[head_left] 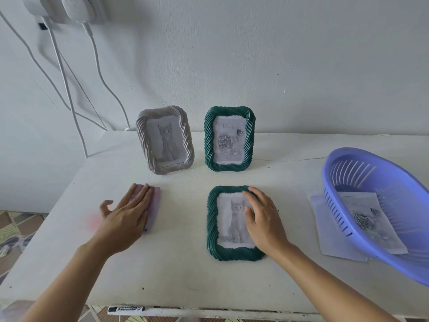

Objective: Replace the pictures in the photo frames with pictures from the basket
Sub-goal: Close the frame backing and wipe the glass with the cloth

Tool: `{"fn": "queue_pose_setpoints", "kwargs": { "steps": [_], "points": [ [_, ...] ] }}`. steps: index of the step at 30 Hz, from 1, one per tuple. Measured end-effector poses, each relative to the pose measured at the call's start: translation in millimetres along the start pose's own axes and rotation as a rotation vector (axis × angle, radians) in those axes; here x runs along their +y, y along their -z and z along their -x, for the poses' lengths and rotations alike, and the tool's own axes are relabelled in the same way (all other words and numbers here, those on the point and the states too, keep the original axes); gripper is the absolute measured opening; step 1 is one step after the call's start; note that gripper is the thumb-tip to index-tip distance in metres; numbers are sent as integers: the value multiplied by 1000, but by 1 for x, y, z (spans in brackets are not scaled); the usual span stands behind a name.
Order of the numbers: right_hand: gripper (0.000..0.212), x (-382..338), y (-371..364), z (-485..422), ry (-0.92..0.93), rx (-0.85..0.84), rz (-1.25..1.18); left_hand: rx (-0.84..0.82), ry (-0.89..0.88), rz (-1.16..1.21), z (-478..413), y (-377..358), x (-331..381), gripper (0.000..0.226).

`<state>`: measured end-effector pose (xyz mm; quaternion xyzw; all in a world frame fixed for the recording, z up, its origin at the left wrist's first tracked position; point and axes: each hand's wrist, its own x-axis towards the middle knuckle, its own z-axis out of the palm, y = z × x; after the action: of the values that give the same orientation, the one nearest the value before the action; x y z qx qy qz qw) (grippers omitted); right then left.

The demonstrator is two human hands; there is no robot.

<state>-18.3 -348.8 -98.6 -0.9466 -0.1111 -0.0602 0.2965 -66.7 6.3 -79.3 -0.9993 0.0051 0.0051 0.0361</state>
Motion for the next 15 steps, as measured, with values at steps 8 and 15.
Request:
{"fn": "queue_pose_setpoints", "kwargs": {
  "steps": [8, 15],
  "points": [
    [42, 5, 15, 1, -10, 25, -118, 176, -37, 252, -3, 15, 34, 55],
    [35, -2, 34, 6, -158, 44, 275, 164, -88, 419, -11, 28, 129, 51]
  ]
}}
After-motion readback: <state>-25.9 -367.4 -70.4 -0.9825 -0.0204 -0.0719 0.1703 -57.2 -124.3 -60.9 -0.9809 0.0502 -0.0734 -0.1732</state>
